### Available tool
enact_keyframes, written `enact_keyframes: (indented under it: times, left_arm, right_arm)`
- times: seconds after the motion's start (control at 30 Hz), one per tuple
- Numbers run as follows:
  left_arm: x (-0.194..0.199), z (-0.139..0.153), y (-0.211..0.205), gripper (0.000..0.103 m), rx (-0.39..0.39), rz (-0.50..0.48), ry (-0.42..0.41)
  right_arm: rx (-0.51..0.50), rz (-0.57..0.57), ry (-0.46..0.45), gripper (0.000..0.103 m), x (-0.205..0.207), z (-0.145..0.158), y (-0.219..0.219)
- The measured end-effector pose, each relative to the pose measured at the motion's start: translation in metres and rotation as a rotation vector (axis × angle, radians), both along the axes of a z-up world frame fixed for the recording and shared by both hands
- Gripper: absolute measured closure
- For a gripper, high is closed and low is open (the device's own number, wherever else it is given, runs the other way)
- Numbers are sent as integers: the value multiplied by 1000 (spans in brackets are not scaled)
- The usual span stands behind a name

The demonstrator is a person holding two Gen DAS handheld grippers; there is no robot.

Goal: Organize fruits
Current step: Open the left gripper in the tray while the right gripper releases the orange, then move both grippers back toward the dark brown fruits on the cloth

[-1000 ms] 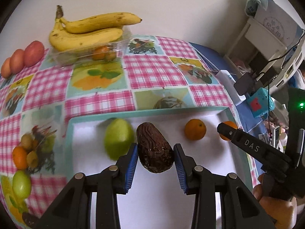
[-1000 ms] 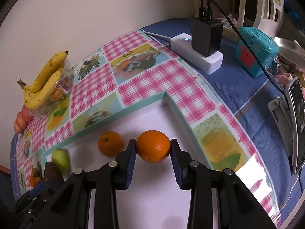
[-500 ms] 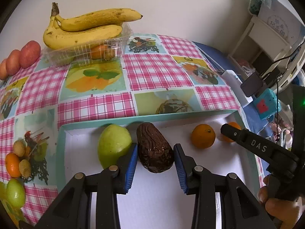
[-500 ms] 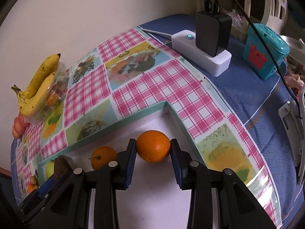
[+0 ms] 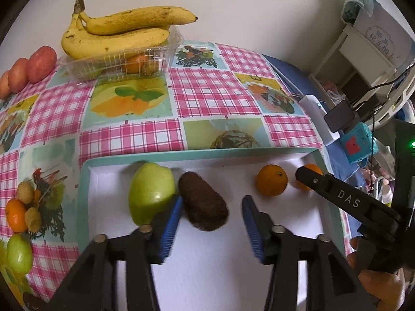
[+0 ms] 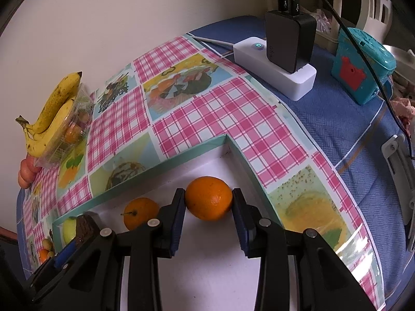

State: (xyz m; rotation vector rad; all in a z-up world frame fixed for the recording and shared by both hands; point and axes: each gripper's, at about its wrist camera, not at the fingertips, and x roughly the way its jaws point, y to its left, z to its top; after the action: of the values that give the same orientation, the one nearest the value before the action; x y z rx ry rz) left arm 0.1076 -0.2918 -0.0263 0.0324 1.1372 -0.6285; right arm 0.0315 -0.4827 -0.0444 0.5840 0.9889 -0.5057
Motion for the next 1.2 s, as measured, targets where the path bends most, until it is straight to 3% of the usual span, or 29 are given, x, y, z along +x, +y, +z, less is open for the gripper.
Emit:
enact_keyframes:
  times: [0.13, 0.3, 0.4, 0.5, 0.6, 0.73, 0.77, 0.83, 0.97, 1.2]
  left_arm:
    - [-7, 14, 11, 44, -11, 7, -8]
    - [-14, 30, 40, 35, -3, 65, 8]
    - [-19, 38, 62, 29, 16, 114, -10]
    - [-23, 40, 89, 14, 73, 183, -45]
    - [-25, 39, 123, 2, 73, 269, -68]
    - [-29, 40, 167, 0, 123, 388, -123]
    - [-30, 41, 178, 0, 137, 418, -140]
    - [-31, 42, 197, 0, 169, 466, -159]
    - [-33, 37, 236, 0, 226, 532, -162]
    - [-30, 32, 296, 0, 253, 698, -113]
  right_arm:
    - [-11, -5, -1, 51, -3, 5, 2]
    - [-14, -1, -31, 51, -12, 21, 10]
    - [-19, 5, -40, 43, -19, 31, 19]
    - [-32, 15, -37, 33, -25, 37, 31]
    - [-51, 35, -17, 24, -32, 38, 47]
    - [-73, 61, -12, 21, -42, 39, 69]
    - [-81, 71, -14, 12, -43, 40, 75]
    - [-88, 104, -24, 6, -45, 40, 91]
    - [-83, 173, -33, 6, -42, 41, 125]
    - [-149, 278, -61, 5, -38, 55, 184]
